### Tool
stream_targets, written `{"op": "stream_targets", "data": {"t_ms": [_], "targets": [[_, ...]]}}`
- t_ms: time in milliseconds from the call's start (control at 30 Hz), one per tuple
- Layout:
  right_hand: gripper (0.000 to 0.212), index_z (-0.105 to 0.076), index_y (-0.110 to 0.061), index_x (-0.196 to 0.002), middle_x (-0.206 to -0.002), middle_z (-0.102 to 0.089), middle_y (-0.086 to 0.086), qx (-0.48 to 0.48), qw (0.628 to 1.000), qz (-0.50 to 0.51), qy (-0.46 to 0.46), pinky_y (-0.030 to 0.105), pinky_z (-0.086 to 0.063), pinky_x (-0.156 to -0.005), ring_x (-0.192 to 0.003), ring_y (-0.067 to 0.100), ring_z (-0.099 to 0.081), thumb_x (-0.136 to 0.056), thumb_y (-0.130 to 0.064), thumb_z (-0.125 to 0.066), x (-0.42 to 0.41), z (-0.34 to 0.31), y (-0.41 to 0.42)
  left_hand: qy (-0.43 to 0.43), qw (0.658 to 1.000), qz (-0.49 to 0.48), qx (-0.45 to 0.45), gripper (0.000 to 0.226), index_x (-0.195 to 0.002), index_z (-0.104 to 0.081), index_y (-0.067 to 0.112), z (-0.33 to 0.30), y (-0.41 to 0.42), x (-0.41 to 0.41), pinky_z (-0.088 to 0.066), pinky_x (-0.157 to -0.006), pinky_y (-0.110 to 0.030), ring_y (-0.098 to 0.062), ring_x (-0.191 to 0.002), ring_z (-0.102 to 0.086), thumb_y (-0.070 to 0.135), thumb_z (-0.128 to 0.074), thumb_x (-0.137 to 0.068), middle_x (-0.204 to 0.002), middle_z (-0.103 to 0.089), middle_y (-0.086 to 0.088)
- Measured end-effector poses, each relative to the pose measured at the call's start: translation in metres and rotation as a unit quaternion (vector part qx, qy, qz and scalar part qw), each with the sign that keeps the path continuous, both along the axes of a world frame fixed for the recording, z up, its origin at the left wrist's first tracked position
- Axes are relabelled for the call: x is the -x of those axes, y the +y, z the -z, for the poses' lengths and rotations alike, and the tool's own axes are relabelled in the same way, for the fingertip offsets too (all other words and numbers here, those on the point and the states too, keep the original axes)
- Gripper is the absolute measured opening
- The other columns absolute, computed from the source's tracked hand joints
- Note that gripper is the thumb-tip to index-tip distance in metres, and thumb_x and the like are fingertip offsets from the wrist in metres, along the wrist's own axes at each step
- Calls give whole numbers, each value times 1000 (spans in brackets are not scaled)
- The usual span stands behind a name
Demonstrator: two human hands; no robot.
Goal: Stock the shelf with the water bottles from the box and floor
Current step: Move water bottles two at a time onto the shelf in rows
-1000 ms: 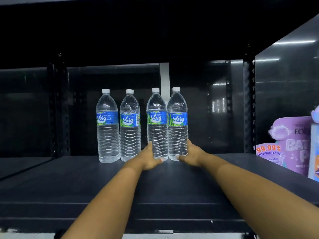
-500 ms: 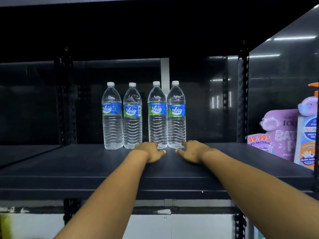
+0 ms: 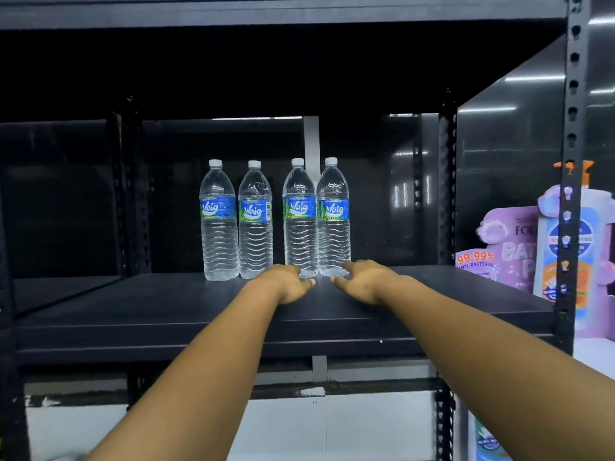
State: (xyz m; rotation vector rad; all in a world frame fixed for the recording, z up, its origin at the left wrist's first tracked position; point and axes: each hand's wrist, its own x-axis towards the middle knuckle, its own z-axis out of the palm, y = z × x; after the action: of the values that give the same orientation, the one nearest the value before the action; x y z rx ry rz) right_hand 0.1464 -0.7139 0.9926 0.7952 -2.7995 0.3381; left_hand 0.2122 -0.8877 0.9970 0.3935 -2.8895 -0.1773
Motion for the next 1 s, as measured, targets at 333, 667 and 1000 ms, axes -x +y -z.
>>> {"op": "stream_targets", "data": {"t_ms": [333, 667, 1000], "targets": [[71, -26, -22, -151, -152, -35, 12, 25, 1000, -8, 2, 43, -38, -106, -135, 31, -39, -94, -63, -33, -43, -3, 41, 22, 1000, -1, 0, 71, -150, -33, 18, -2, 34, -39, -34, -112, -43, -31, -138, -36, 61, -39, -94, -153, -35, -11], [70, -21, -17, -153, -157, -27, 10, 14, 999, -27, -18, 43, -34, -110, -140, 31, -32, -98, -59, -32, -106, 5, 125, 30, 999, -22, -32, 70, -150, -29, 21, 13, 110, -108, -32, -112, -43, -31, -139, -35, 61, -38, -95, -154, -33, -11], [70, -24, -18, -152, -155, -31, 11, 7, 998, -45, -50, 45, -35, -109, -139, 32, -34, -96, -60, -33, -157, 57, 204, 35, 998, -7, -58, 67, -150, -31, 18, 60, 187, -175, -33, -112, -42, -26, -140, -34, 57, -40, -96, -155, -34, -5]]}}
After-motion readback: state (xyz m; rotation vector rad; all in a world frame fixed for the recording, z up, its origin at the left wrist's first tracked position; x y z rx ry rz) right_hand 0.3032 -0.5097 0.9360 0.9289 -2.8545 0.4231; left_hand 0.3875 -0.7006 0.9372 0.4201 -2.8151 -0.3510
